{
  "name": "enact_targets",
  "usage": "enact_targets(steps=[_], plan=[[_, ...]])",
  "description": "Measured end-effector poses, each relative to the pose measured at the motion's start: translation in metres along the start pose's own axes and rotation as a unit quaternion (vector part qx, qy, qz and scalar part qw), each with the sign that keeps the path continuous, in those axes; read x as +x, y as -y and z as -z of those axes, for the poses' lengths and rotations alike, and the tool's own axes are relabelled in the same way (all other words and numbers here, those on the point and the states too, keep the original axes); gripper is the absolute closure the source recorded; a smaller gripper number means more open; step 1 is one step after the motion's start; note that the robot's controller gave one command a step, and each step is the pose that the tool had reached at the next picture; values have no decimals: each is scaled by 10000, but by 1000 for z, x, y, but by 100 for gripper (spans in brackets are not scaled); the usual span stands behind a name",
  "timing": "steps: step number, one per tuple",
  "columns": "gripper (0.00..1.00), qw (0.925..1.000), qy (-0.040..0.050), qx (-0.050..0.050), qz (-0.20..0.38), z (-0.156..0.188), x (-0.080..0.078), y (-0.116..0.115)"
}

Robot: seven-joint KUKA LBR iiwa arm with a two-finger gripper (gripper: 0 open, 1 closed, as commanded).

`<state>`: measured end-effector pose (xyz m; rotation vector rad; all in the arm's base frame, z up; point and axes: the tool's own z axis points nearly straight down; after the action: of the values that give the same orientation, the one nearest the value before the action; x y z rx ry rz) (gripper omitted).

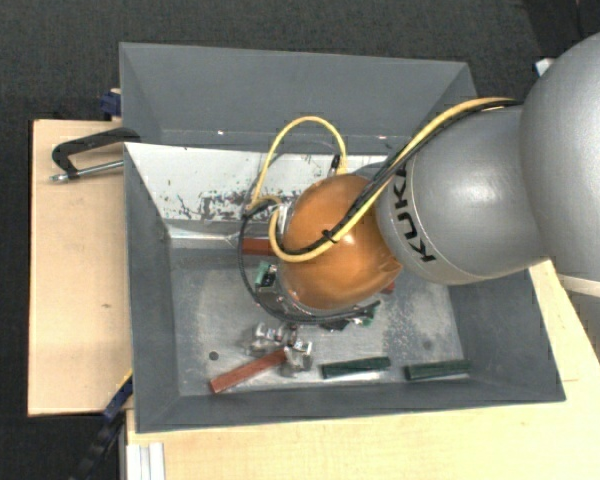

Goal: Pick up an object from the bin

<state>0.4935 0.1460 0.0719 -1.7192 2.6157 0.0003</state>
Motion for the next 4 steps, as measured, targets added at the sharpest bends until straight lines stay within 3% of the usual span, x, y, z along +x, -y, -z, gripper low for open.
enact_targets(steps=[2, 4], plan=[[100, 10000, -18, -19, 0, 5, 0, -1], [100, 10000, -16, -12, -1, 32, -1, 0]])
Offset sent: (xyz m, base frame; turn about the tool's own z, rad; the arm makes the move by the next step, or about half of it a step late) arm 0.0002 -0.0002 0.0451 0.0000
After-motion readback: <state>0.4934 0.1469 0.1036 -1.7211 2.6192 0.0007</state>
